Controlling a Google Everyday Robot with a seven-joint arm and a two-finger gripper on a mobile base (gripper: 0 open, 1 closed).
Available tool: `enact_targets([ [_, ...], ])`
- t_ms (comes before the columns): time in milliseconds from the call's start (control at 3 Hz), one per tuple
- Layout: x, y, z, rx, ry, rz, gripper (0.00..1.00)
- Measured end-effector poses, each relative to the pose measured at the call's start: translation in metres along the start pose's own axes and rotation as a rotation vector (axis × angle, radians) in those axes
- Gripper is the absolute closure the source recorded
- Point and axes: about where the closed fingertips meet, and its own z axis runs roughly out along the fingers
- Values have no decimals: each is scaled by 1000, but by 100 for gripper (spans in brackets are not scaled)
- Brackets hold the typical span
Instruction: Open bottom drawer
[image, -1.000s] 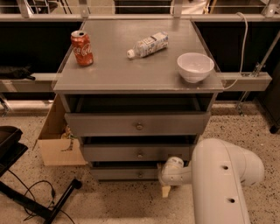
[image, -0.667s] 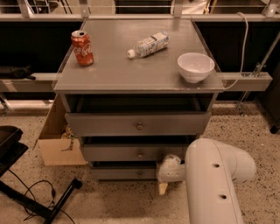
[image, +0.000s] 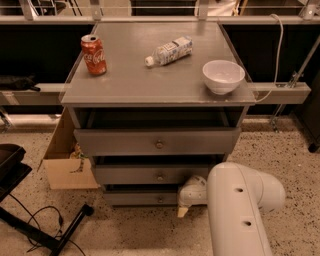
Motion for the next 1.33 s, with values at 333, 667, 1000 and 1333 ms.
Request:
enact_targets([
  [333, 5, 3, 3, -9, -22, 48, 42],
  [667, 12, 4, -4, -7, -28, 67, 65],
  [1000, 12, 3, -9, -8, -27, 67, 88],
  [1333, 11, 2, -13, -8, -27, 67, 100],
])
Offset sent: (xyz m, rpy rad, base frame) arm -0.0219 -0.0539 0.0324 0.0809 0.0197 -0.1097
